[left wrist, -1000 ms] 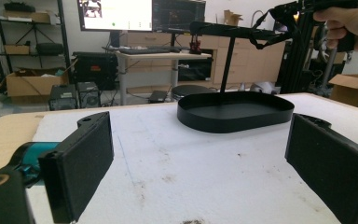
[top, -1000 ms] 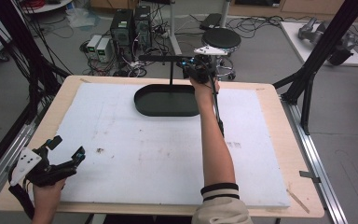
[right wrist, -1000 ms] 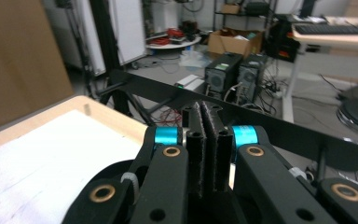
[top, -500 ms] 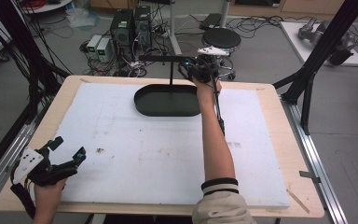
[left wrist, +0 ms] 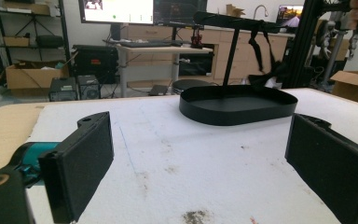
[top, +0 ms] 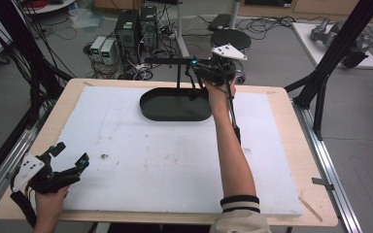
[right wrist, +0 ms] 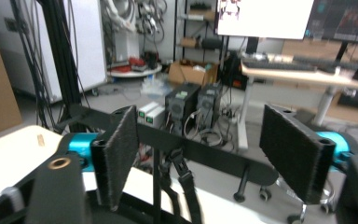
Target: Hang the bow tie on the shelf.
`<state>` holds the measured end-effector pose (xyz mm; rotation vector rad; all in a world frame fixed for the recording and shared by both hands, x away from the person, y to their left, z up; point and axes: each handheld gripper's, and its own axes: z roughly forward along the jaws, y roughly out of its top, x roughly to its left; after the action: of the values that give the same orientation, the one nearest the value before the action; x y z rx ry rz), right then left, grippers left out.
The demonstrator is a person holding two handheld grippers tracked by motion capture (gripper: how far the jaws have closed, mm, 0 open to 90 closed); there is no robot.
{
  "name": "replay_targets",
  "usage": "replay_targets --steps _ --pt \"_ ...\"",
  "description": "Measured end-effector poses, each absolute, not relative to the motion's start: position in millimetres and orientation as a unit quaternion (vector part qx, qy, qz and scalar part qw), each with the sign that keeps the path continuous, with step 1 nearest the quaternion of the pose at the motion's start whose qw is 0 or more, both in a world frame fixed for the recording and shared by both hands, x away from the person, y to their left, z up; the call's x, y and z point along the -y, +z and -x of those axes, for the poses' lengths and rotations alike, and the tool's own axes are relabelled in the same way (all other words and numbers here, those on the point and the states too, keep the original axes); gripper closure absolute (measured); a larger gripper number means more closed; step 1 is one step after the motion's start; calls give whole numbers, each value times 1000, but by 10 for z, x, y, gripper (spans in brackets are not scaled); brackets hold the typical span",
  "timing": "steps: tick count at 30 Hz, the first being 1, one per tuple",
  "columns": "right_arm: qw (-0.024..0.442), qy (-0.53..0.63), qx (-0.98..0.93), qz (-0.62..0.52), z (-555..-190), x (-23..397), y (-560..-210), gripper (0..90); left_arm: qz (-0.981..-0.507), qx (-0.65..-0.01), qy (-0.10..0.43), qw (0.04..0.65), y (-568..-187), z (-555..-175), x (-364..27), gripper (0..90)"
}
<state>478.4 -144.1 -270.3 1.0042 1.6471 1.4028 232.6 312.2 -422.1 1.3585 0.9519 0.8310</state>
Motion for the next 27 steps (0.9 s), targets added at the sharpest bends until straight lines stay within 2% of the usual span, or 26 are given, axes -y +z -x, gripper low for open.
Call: replay_targets --steps 7,10,13,18,27 --pt "390 540 -634 -393 -4355 1587 -2493 128 -587 -410 359 599 -4216 -2322 -3115 82" --pt "410 543 -626 -382 -4144 1655 -2450 129 -587 -409 360 598 -4215 -2319 -3117 82" --pt "401 540 -632 -385 -3950 1739 -2395 119 -588 -407 361 599 -4208 -2311 -3114 82" --pt "420 557 -618 -362 -3519 1888 -2360 118 -588 -405 362 599 -4192 -2302 -3105 82" --pt "432 550 -618 -358 -2825 2219 -2704 118 -589 -404 363 599 -4184 -2293 -3098 82"
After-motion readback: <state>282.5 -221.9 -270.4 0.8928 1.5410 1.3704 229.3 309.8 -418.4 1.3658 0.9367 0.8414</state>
